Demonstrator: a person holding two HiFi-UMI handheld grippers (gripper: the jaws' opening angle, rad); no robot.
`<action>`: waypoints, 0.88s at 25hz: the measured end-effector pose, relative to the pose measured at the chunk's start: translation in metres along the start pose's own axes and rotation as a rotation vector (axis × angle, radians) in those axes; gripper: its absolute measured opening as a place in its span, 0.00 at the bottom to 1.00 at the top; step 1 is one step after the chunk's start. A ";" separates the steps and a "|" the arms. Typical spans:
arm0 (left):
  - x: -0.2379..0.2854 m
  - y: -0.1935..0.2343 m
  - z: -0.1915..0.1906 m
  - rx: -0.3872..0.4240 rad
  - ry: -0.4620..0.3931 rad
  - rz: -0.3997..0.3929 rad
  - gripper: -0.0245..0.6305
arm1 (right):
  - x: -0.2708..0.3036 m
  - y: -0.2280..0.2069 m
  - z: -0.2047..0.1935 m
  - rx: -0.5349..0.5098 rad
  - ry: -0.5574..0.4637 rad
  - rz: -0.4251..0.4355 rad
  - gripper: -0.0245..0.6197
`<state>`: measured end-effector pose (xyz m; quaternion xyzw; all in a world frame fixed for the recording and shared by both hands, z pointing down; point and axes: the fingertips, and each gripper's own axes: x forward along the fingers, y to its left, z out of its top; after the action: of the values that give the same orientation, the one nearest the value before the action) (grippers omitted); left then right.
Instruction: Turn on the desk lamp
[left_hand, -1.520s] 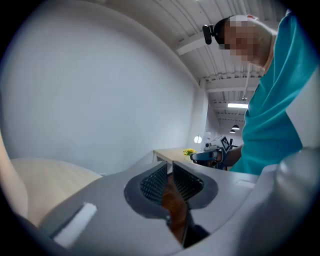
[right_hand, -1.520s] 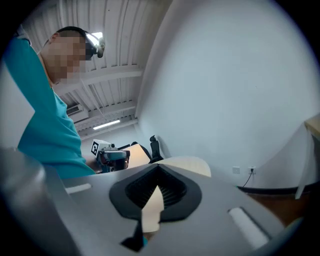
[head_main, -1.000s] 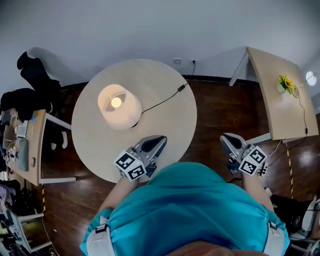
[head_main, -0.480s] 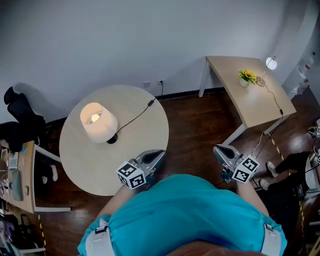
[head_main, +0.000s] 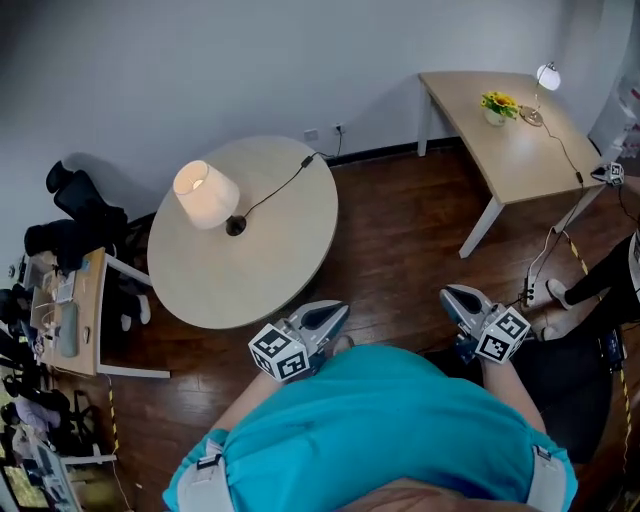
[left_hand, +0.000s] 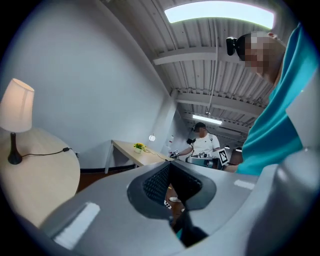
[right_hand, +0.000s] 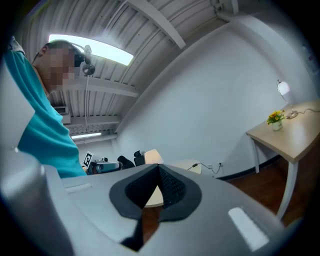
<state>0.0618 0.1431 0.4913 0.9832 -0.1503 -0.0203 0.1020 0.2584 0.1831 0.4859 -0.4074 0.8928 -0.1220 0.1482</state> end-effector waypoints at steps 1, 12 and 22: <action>0.000 -0.013 -0.007 0.018 0.012 0.014 0.20 | -0.011 0.000 -0.006 0.014 -0.003 0.012 0.04; -0.201 -0.090 -0.022 0.093 -0.094 0.069 0.20 | 0.008 0.192 -0.075 -0.092 0.036 0.122 0.04; -0.503 -0.074 -0.057 0.105 -0.067 0.138 0.20 | 0.104 0.427 -0.208 -0.060 0.136 0.109 0.04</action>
<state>-0.3928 0.3744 0.5360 0.9732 -0.2218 -0.0381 0.0465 -0.1777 0.3962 0.5168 -0.3531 0.9250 -0.1145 0.0813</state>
